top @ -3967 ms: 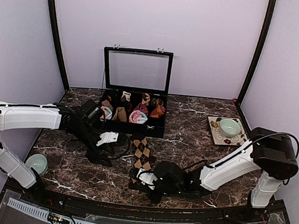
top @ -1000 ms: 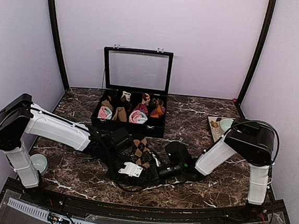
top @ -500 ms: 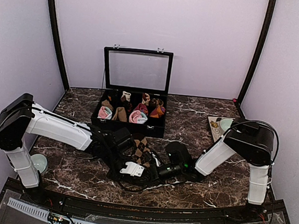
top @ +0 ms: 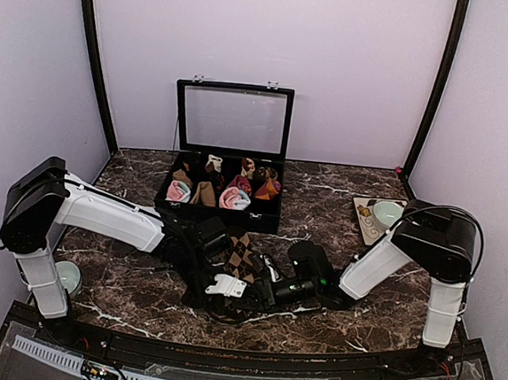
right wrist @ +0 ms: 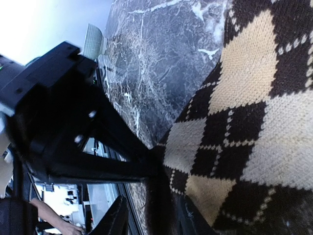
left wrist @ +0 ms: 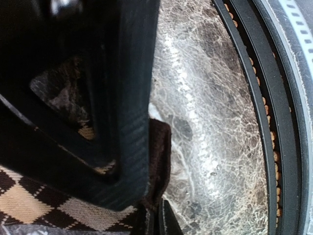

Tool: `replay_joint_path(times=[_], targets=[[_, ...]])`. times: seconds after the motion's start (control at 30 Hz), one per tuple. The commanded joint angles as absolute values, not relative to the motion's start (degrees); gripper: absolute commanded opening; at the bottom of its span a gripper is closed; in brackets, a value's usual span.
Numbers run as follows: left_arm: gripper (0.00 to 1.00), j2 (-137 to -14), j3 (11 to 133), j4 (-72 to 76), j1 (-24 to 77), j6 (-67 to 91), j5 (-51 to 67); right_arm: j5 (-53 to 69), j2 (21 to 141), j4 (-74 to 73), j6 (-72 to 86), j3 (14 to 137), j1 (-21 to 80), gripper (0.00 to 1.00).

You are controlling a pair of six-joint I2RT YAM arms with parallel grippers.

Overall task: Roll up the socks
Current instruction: Roll the sock at the center of the board.

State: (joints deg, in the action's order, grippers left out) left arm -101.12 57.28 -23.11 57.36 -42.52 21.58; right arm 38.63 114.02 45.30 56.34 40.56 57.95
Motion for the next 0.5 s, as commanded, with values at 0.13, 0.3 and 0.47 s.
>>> replay_joint_path(times=[0.13,0.3,0.47], targets=[[0.00,-106.7,62.5,-31.2,52.5,-39.1,31.3,30.8,107.4,42.0,44.6,34.7,57.5,0.37],[0.00,-111.9,66.8,-35.9,48.4,-38.0,36.3,20.1,99.4,41.7,36.0,27.5,58.5,0.35],[0.00,-113.9,68.6,-38.5,48.1,-38.1,40.0,5.7,91.9,36.9,25.3,24.8,64.2,0.38]])
